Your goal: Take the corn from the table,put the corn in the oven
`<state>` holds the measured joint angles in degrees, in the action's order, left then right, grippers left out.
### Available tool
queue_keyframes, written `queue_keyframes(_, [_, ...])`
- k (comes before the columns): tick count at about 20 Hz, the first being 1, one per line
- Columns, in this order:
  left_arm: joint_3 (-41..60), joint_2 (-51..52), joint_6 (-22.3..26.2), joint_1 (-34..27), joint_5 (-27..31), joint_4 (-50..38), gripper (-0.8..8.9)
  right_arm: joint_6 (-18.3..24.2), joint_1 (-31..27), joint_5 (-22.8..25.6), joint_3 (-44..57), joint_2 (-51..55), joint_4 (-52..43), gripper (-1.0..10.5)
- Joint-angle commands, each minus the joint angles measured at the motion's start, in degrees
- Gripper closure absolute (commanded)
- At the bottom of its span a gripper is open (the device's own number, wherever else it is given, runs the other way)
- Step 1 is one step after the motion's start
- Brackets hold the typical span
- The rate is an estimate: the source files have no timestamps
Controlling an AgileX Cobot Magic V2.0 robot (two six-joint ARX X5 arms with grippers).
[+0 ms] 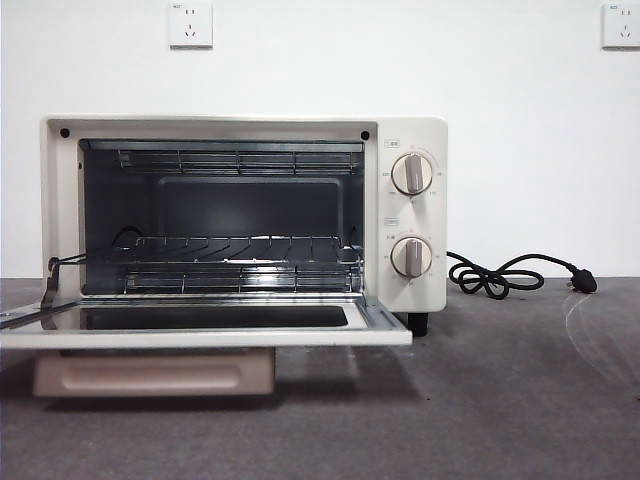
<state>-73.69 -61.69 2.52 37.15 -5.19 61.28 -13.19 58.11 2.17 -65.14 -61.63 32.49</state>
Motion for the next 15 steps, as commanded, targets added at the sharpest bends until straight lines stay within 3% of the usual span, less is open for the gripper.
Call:
queue_keyframes(1, [0.3, 3.5, -2.0, 0.0, 6.9, -0.1, 8.19, 4.3, 0.1, -0.3, -0.3, -3.9, -4.5, 9.6])
queue_keyframes(5, [0.3, 9.5, -2.0, 0.0, 11.5, -2.2, 8.19, 10.8, 0.6, 0.5, -0.3, -11.9, -12.3, 9.6])
queue_keyframes(10, [0.3, 14.8, -2.0, 0.0, 10.7, -5.6, 8.20, 20.1, 3.9, 7.2, -0.3, -18.7, -20.9, 9.6])
queue_keyframes(15, [0.3, 16.5, -2.3, 0.0, 10.8, -1.6, 8.20, 27.9, 5.3, 10.5, -0.3, -23.3, -26.9, 9.6])
